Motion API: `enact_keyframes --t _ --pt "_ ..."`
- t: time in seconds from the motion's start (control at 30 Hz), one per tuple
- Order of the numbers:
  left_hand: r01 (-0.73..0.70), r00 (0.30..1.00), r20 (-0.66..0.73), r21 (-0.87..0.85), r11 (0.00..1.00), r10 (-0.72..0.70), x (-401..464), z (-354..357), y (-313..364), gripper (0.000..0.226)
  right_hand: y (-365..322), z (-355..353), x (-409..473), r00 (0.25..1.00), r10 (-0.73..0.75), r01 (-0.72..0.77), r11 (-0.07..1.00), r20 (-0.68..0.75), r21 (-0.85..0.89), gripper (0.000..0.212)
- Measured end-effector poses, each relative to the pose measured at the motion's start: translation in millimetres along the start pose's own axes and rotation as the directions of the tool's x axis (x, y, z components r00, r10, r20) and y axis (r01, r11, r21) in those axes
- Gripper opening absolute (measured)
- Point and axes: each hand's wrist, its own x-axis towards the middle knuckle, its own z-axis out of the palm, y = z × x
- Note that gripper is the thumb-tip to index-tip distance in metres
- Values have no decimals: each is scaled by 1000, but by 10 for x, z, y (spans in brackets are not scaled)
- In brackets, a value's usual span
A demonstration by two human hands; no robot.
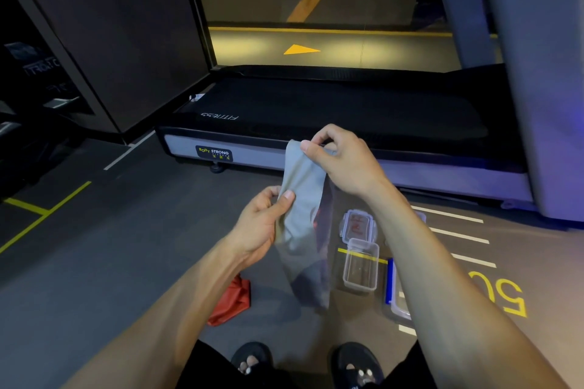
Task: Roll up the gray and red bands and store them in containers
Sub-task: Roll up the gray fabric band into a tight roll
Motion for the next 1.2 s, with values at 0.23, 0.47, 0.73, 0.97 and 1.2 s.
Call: enact_keyframes --t 0.23,0.47,0.73,0.97,1.2 --pt "-6 1000 28 55 998 4 35 -28 -27 49 -67 -14 -31 998 -32 31 999 50 30 27" --pt "41 997 65 123 992 -49 4 -15 -11 45 -102 -30 -43 998 -58 58 998 36 13 26" --pt "101 987 108 174 980 -121 -48 -34 42 45 -61 -50 -47 999 -40 40 999 25 1 24" --pt "87 996 -14 277 957 -86 -13 -10 -7 49 -37 -39 -62 1000 -23 23 1000 5 9 22" --pt "78 996 32 216 973 -87 3 -33 -31 46 -37 -24 -50 1000 3 -3 1000 -30 27 21"
